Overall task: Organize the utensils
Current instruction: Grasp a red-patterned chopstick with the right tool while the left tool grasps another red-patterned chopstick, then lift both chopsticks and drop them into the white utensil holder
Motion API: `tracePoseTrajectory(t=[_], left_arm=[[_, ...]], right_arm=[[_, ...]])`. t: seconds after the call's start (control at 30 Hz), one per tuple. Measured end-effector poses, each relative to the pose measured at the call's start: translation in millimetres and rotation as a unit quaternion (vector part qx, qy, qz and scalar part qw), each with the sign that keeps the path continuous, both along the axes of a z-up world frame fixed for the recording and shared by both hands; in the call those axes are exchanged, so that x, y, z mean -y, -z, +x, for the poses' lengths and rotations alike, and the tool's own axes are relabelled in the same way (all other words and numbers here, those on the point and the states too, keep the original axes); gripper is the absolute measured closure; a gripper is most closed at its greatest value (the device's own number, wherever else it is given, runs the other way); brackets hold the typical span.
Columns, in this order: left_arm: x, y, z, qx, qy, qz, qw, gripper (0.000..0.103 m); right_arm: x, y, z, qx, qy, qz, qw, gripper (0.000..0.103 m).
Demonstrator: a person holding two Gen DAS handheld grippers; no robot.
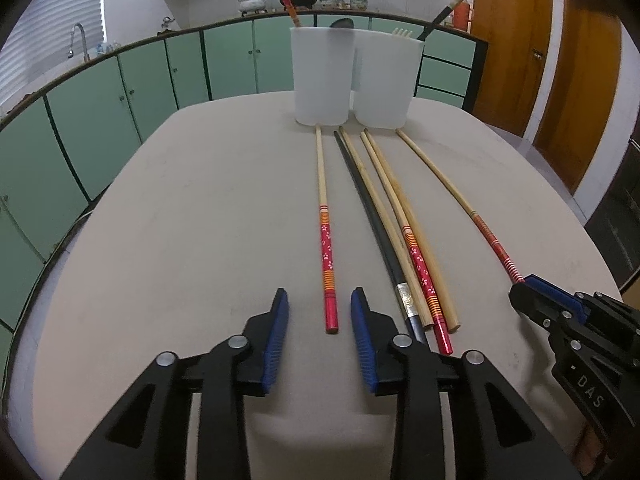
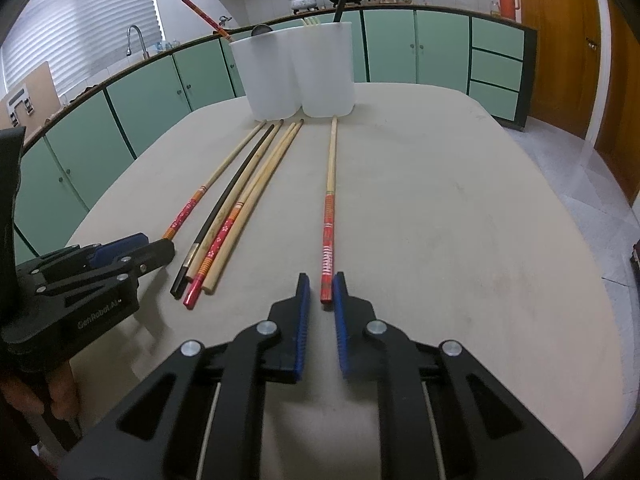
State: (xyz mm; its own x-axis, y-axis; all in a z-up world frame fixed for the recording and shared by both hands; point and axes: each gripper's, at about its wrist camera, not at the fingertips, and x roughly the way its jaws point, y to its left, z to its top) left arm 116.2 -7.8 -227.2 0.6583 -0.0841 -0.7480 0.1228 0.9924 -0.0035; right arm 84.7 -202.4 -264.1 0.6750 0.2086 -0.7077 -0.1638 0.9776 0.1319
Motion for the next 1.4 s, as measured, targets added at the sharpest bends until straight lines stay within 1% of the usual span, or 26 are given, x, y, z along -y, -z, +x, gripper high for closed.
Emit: tracePoseTrajectory(t=[0.03,0.07,0.1,0.23,0.33,0.4,0.53,0.67,0.87,1.0,1.1,1.23,1.4], left_arm=[[-0.5,-0.2,-0.2,0.001,-0.001,0.0,1.0,0.082],[-1.2,-0.4,-0.8,0.002,0.002,-0.004,1.0,0.094],[-2.4,-0.8,-0.9,0.002,0.002,-0.007,1.0,0.097],[-8.7,-5.4,-1.9,0.0,0.003,-0.027,0.9996,0.097],[-10.2,-16.7,-7.9,0.015,0.007,-0.019,0.9997,0.097],[-11.8,-30.3,-13.1,0.034,0.009,-0.008,0.9994,0.097],[-17.5,-66.6,-20.9,0.078,0.014,-0.001,0.9968,0.097],[-25.1,-104.0,-19.3,0.121,0.01,-0.018,0.9925,0.097],[-30.0,-148.3,-3.4,0.168,0.011,-0.032,0.9851,0.097],[-29.2,-166.5,10.8,0.184,0.015,-0.041,0.9819,0.097],[-31.8,-178.5,21.7,0.19,0.018,-0.051,0.9804,0.097],[-30.1,-192.0,28.8,0.191,0.027,-0.061,0.9793,0.097],[-30.7,-205.1,31.7,0.196,0.041,-0.07,0.9773,0.097]], right_arm=[[0.6,-0.1,-0.2,0.0,0.002,0.0,1.0,0.097],[1.6,-0.2,-0.1,-0.001,0.002,0.003,1.0,0.097],[2.1,-0.4,0.2,-0.002,0.002,0.005,1.0,0.097],[3.4,-2.5,-1.0,-0.002,-0.002,0.007,1.0,0.098],[5.6,-8.8,-2.5,0.001,-0.006,0.008,1.0,0.098],[8.4,-15.8,-2.8,0.006,-0.007,0.013,1.0,0.098],[12.3,-44.4,-6.1,0.037,-0.014,0.004,0.999,0.098],[22.0,-77.7,-4.0,0.066,-0.013,0.02,0.998,0.098],[39.0,-132.0,10.0,0.103,-0.013,0.058,0.993,0.098],[45.1,-166.2,24.2,0.125,-0.019,0.072,0.989,0.098],[48.6,-185.7,37.9,0.124,-0.027,0.084,0.988,0.098],[50.4,-203.8,54.0,0.118,-0.039,0.092,0.988,0.098],[45.8,-221.5,60.3,0.127,-0.057,0.086,0.987,0.098]])
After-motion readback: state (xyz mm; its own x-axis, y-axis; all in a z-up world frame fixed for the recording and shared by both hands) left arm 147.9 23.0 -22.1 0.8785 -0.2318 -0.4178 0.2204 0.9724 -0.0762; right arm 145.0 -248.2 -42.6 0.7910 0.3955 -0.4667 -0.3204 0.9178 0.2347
